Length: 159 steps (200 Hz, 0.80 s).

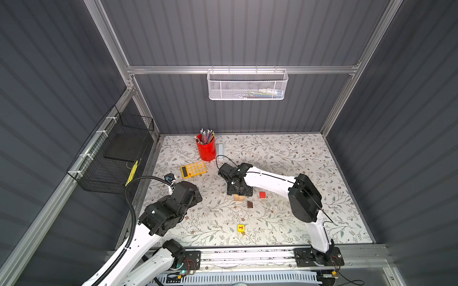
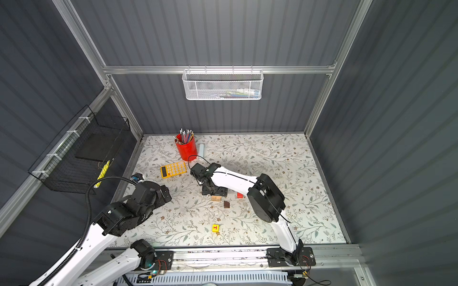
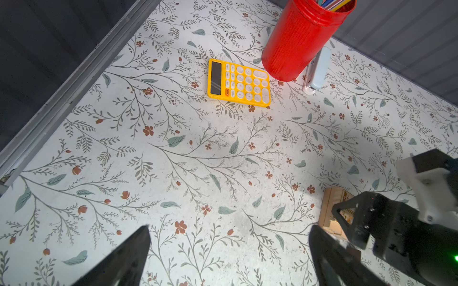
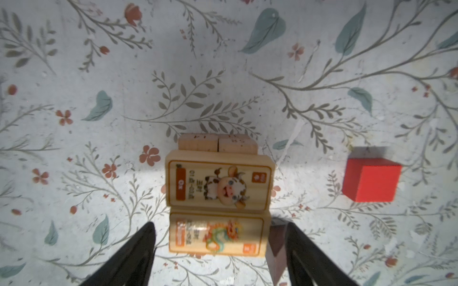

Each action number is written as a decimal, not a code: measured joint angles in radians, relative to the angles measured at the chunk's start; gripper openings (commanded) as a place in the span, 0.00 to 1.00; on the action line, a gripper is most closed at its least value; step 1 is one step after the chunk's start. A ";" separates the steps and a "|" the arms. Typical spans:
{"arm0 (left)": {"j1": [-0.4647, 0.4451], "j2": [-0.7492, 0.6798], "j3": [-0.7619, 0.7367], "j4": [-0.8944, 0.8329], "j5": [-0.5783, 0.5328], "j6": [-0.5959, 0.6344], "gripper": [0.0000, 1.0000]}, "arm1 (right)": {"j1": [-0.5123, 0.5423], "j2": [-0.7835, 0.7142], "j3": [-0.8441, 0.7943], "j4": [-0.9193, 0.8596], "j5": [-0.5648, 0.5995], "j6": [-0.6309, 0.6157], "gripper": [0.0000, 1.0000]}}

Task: Build the wood block tower
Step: 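Lower the dragon tile beside the ox tile and open the right gripper, then move the open right gripper over the small red cube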

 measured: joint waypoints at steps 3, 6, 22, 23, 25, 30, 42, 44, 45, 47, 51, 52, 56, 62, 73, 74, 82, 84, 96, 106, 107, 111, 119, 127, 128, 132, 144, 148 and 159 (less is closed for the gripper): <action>0.000 0.000 0.000 0.000 0.000 0.000 0.99 | 0.001 -0.010 -0.005 0.001 0.003 -0.003 0.84; 0.000 0.000 0.000 0.000 0.000 0.000 1.00 | 0.002 -0.021 -0.009 0.001 0.003 -0.006 0.84; 0.000 0.001 0.000 -0.005 0.000 0.000 0.99 | 0.005 -0.086 -0.038 0.011 0.015 -0.026 0.85; 0.000 0.001 0.000 -0.005 0.000 0.000 1.00 | 0.005 -0.093 -0.043 0.015 0.017 -0.028 0.85; 0.000 0.002 0.000 -0.006 0.000 0.000 1.00 | 0.005 -0.100 -0.047 0.017 0.018 -0.030 0.86; 0.000 0.003 0.000 -0.008 0.000 0.000 1.00 | 0.006 -0.127 -0.065 0.026 0.023 -0.040 0.86; 0.000 0.007 0.000 -0.011 0.001 0.000 1.00 | 0.008 -0.187 -0.115 0.047 0.032 -0.061 0.86; 0.000 0.008 0.000 -0.011 0.002 0.000 0.99 | 0.008 -0.199 -0.126 0.053 0.035 -0.067 0.86; 0.000 0.008 0.000 -0.011 0.002 0.000 0.99 | 0.008 -0.206 -0.134 0.055 0.035 -0.069 0.86; 0.000 0.010 0.000 -0.011 0.002 0.000 0.99 | 0.008 -0.214 -0.140 0.058 0.036 -0.071 0.87; 0.000 0.013 0.000 -0.011 0.004 0.000 0.99 | 0.008 -0.237 -0.163 0.066 0.041 -0.083 0.87; 0.000 0.013 0.000 -0.011 0.004 0.000 0.99 | 0.008 -0.241 -0.166 0.068 0.041 -0.085 0.87; 0.000 0.016 0.000 -0.010 0.006 0.001 1.00 | 0.007 -0.259 -0.184 0.072 0.045 -0.094 0.87; 0.000 0.023 0.000 -0.010 0.011 0.001 1.00 | 0.006 -0.289 -0.212 0.078 0.049 -0.109 0.87; 0.000 0.035 0.000 -0.010 0.025 0.005 0.99 | 0.004 -0.328 -0.251 0.087 0.054 -0.135 0.87; 0.000 0.036 0.000 -0.009 0.027 0.005 0.99 | 0.003 -0.334 -0.257 0.088 0.055 -0.140 0.87; 0.000 0.048 0.000 -0.007 0.038 0.010 0.99 | 0.000 -0.361 -0.286 0.093 0.060 -0.159 0.87; 0.000 0.051 0.000 -0.006 0.042 0.011 1.00 | 0.000 -0.366 -0.292 0.094 0.062 -0.163 0.87; 0.000 0.070 0.000 0.002 0.065 0.020 0.99 | -0.006 -0.407 -0.347 0.108 0.072 -0.192 0.87; 0.000 0.081 0.000 0.012 0.084 0.026 0.99 | -0.014 -0.446 -0.403 0.125 0.069 -0.218 0.87; 0.000 0.082 0.000 0.013 0.085 0.027 0.99 | -0.015 -0.449 -0.408 0.127 0.068 -0.220 0.87; 0.000 0.086 0.000 0.018 0.094 0.029 0.99 | -0.023 -0.464 -0.434 0.137 0.059 -0.232 0.87; 0.000 0.091 -0.002 0.031 0.111 0.032 0.99 | -0.037 -0.487 -0.473 0.148 0.042 -0.252 0.86; 0.000 0.095 -0.006 0.048 0.129 0.037 0.98 | -0.060 -0.503 -0.509 0.157 0.021 -0.271 0.85; 0.000 0.095 -0.007 0.050 0.130 0.038 0.98 | -0.063 -0.504 -0.512 0.159 0.019 -0.272 0.85; 0.000 0.097 -0.011 0.060 0.138 0.039 0.98 | -0.078 -0.509 -0.528 0.164 0.008 -0.281 0.85; 0.000 0.107 -0.023 0.085 0.161 0.043 0.97 | -0.118 -0.510 -0.558 0.180 -0.016 -0.300 0.84; 0.000 0.110 -0.026 0.092 0.166 0.045 0.97 | -0.129 -0.509 -0.566 0.185 -0.023 -0.303 0.83; 0.000 0.124 -0.038 0.117 0.184 0.047 0.97 | -0.162 -0.508 -0.588 0.203 -0.048 -0.317 0.82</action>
